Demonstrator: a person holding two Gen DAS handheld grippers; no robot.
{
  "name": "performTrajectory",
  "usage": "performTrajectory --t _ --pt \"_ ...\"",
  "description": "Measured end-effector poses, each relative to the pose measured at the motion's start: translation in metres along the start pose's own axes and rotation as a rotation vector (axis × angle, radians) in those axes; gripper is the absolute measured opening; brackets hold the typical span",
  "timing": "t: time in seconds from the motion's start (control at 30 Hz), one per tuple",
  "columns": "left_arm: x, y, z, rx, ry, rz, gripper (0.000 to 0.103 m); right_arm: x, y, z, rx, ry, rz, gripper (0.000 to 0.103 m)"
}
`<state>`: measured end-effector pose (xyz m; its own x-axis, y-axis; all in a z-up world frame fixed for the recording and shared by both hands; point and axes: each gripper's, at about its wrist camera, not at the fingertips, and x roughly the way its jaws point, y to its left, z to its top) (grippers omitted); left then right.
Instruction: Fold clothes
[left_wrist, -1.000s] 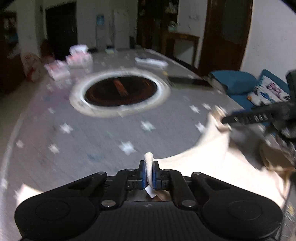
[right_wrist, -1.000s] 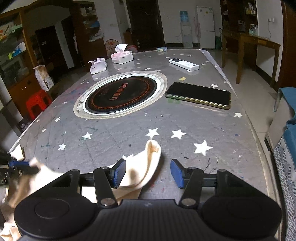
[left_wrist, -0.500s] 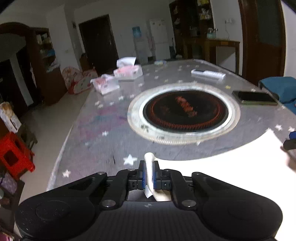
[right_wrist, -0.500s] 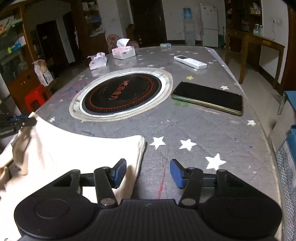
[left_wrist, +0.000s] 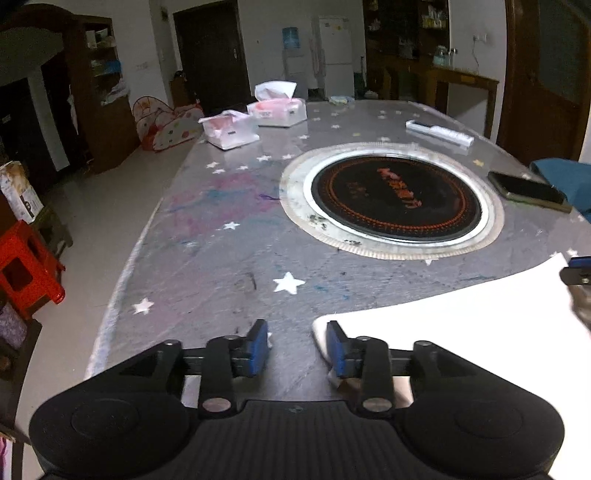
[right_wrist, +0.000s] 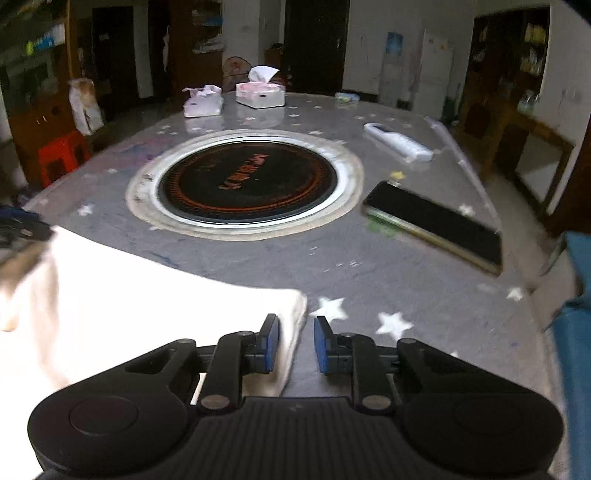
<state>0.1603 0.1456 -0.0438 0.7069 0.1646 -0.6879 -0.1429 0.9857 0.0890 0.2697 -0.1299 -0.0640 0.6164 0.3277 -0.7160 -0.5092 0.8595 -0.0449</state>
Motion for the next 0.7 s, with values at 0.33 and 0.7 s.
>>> performTrajectory --t 0.33,0.7 --pt "-0.063 -0.02 -0.043 0.061 -0.052 -0.143 0.027 -0.033 0.008 -0.01 -0.019 0.0 0.107 0.038" --pt "-0.073 -0.028 -0.087 0.069 0.07 -0.165 0.021 -0.033 0.011 -0.027 -0.018 0.025 0.087 0.038"
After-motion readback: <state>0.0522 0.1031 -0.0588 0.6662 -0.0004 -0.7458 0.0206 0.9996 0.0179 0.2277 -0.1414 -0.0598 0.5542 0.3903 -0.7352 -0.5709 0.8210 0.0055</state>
